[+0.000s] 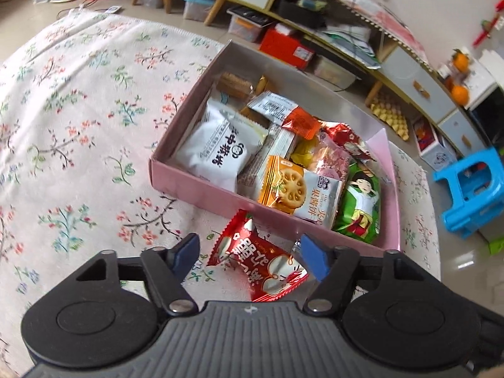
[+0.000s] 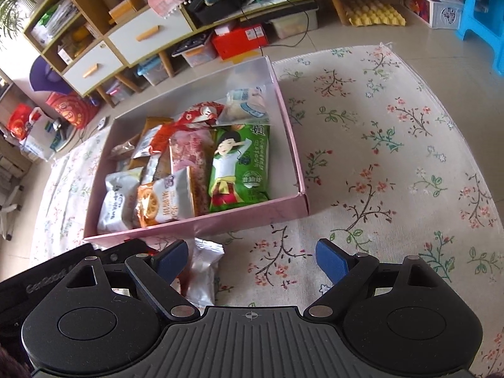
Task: Organize snacks
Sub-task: 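Grasp the red candy with the left tool while the right tool grasps the silver candy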
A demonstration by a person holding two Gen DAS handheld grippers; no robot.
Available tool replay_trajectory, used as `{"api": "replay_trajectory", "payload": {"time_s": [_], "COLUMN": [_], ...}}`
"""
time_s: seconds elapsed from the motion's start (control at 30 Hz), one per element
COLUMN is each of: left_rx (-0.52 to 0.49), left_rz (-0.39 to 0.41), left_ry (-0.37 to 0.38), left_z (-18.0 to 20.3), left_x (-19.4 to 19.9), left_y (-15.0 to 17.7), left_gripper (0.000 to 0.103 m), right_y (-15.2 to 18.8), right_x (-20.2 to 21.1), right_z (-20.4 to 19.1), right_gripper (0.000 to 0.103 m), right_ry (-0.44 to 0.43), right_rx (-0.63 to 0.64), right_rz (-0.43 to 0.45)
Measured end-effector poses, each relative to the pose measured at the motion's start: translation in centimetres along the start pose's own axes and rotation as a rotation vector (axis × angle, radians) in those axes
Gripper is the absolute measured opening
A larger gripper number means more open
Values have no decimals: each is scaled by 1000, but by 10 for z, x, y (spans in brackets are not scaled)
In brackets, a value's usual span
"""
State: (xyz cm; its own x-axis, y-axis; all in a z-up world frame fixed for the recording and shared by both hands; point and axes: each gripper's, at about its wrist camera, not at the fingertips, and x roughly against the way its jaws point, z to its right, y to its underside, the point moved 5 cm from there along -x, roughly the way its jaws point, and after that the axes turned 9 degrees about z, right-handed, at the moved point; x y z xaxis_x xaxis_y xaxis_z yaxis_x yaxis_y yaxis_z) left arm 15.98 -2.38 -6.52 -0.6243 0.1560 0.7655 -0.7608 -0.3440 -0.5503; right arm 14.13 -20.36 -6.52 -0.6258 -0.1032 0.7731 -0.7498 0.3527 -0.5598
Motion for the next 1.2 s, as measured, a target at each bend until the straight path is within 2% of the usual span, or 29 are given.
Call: {"api": "replay_trajectory", "payload": {"time_s": [0.1, 0.2, 0.27, 0.3, 0.5, 0.73, 0.93, 1.1, 1.2], "left_rx": [32, 60, 71, 76, 83, -69, -220, -356, -377], "left_rz": [-7, -16, -27, -32, -74, -78, -40, 10, 18], "left_ry": [-26, -29, -15, -8, 56, 19, -28, -75, -56], "left_z": [0, -3, -5, -7, -17, -26, -36, -39, -41], "left_x": [-7, -11, -13, -13, -8, 6, 16, 18, 17], "left_y": [5, 8, 8, 7, 2, -2, -8, -13, -13], "left_gripper": [55, 52, 47, 41, 28, 27, 27, 28, 32], "right_y": [2, 4, 5, 5, 8, 17, 24, 28, 30], "right_x": [-3, -5, -6, -6, -8, -13, -21, -27, -30], "right_z": [1, 1, 0, 0, -4, -15, -29, -40, -48], "right_gripper": [90, 90, 90, 90, 90, 90, 90, 87, 81], "right_ry": [1, 3, 1, 1, -4, -13, -14, -7, 6], "right_rx": [5, 11, 13, 14, 32, 71, 115, 147, 182], "right_rz": [-10, -18, -21, -23, -35, -51, -60, -65, -58]}}
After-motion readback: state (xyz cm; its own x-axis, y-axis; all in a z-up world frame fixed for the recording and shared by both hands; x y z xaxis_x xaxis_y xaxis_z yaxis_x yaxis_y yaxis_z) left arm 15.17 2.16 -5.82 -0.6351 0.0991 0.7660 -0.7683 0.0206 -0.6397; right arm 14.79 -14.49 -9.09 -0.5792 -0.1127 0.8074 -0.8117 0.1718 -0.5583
